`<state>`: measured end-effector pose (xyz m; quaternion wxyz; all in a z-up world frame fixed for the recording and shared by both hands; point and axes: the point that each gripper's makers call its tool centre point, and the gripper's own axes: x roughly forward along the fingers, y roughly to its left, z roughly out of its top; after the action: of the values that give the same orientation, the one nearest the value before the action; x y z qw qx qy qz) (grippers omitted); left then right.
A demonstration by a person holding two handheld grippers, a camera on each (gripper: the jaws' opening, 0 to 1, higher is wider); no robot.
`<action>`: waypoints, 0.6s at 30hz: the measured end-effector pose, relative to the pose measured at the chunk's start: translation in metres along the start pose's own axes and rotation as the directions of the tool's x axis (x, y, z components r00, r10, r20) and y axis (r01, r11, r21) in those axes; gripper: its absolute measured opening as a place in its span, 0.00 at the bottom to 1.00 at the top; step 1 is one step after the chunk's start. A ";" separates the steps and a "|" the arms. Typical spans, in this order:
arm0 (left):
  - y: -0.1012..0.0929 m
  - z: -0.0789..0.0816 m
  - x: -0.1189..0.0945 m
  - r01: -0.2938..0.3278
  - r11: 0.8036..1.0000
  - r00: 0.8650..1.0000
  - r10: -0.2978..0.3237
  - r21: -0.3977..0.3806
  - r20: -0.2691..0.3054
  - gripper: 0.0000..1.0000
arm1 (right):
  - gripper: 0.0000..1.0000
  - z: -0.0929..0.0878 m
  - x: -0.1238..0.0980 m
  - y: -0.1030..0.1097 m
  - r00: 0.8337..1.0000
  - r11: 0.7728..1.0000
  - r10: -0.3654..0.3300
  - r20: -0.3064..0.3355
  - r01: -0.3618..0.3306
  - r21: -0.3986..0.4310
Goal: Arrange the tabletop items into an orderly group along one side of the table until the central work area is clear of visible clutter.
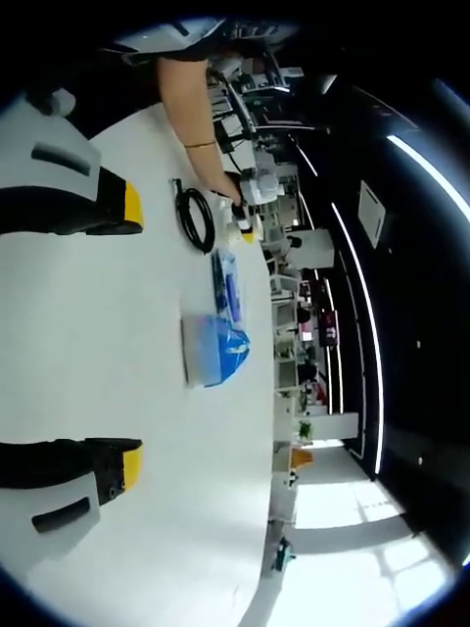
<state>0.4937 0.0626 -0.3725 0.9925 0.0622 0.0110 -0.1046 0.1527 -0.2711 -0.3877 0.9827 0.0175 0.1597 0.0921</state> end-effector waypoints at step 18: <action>0.004 -0.007 -0.013 0.002 1.000 1.000 -0.002 0.013 -0.027 0.45 | 0.81 0.002 -0.006 0.002 1.000 1.000 -0.001 0.008 0.001 -0.001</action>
<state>0.4812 0.0697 -0.3787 0.9917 0.0699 0.0237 -0.1049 0.1475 -0.2700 -0.3837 0.9833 0.0174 0.1559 0.0918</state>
